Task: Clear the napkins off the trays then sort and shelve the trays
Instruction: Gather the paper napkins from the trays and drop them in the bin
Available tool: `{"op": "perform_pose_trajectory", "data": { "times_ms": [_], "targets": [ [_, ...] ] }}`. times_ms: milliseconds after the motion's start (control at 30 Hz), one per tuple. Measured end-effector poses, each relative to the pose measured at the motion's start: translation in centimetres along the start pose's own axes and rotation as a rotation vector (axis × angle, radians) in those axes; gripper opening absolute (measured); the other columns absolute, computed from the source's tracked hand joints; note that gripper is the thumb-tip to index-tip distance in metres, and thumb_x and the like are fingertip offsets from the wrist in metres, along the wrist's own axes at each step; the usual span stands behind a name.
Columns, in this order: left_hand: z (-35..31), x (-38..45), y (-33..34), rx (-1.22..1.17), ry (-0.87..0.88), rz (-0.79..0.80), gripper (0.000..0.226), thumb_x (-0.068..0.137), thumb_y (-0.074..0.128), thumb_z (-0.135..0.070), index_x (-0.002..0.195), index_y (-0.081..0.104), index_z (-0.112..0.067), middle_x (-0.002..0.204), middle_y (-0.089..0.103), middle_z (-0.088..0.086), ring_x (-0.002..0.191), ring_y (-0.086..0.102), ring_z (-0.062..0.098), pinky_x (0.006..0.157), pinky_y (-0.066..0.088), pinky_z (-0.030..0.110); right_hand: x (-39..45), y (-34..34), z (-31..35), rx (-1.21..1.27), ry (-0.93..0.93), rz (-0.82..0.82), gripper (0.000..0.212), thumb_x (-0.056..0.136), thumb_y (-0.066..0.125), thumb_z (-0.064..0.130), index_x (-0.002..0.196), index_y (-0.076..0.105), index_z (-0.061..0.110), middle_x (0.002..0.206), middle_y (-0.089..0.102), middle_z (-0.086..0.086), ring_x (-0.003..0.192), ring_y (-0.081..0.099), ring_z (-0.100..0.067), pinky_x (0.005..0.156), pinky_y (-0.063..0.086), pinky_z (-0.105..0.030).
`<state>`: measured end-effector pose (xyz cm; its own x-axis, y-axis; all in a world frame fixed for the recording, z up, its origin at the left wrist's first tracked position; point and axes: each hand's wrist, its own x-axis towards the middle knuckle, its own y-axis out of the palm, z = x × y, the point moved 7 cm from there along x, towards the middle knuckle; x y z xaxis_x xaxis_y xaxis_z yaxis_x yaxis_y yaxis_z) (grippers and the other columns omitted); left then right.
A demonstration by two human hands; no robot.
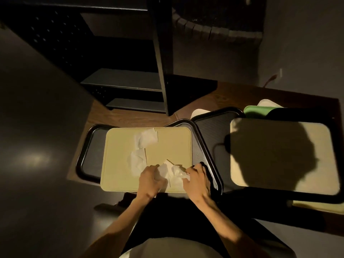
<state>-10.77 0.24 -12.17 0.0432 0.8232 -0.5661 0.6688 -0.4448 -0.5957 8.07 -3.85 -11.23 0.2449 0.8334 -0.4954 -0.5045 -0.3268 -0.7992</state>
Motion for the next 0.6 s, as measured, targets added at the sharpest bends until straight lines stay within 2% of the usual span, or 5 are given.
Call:
{"op": "perform_pose_trajectory", "data": {
  "times_ms": [100,200,300,433,600],
  "targets": [
    [-0.3,-0.2,0.0,0.003,0.008,0.001,0.027,0.069,0.071,-0.026,0.062,0.050,-0.012,0.062,0.050,0.000,0.060,0.049,0.024,0.047,0.033,0.025,0.1,-1.6,-0.6,0.069,0.056,-0.109,0.025,0.081,0.070,0.027,0.105,0.069,0.021,0.109,0.052,0.001,0.104,0.056,-0.020,0.077,0.052,-0.033],
    [0.5,0.1,-1.6,-0.003,-0.034,-0.041,0.029,0.067,0.072,-0.039,0.079,0.063,-0.015,0.081,0.058,0.000,0.073,0.060,0.022,0.058,0.043,0.027,1.0,-2.6,-0.8,0.185,0.095,-0.145,0.015,0.084,0.064,0.023,0.100,0.066,0.023,0.098,0.063,0.001,0.086,0.065,-0.021,0.070,0.050,-0.031],
    [1.9,0.7,-3.8,-0.081,-0.038,-0.101,0.018,0.076,0.070,-0.025,0.090,0.065,-0.015,0.088,0.062,-0.001,0.081,0.061,0.022,0.069,0.045,0.028,2.2,-3.3,0.4,0.436,0.129,-0.084,0.021,0.086,0.051,0.032,0.103,0.061,0.023,0.093,0.070,-0.006,0.085,0.066,-0.024,0.074,0.052,-0.037],
    [4.3,1.2,-6.8,-0.157,-0.116,-0.163,0.019,0.077,0.073,-0.016,0.091,0.061,-0.011,0.083,0.069,0.006,0.075,0.067,0.028,0.068,0.056,0.038,3.7,-4.7,6.8,0.416,-0.087,-0.031,0.027,0.090,0.063,0.022,0.116,0.057,0.016,0.085,0.061,0.005,0.081,0.062,-0.021,0.066,0.049,-0.031],
    [5.8,2.1,-7.9,-0.224,-0.180,-0.130,0.069,0.072,0.081,-0.020,0.131,0.045,-0.019,0.108,0.063,0.007,0.101,0.062,0.030,0.092,0.054,0.046,6.8,-2.3,14.2,0.396,-0.224,0.191,0.068,0.088,0.064,0.007,0.147,0.034,0.021,0.132,0.059,-0.007,0.119,0.058,-0.027,0.086,0.048,-0.025]
  ]
}}
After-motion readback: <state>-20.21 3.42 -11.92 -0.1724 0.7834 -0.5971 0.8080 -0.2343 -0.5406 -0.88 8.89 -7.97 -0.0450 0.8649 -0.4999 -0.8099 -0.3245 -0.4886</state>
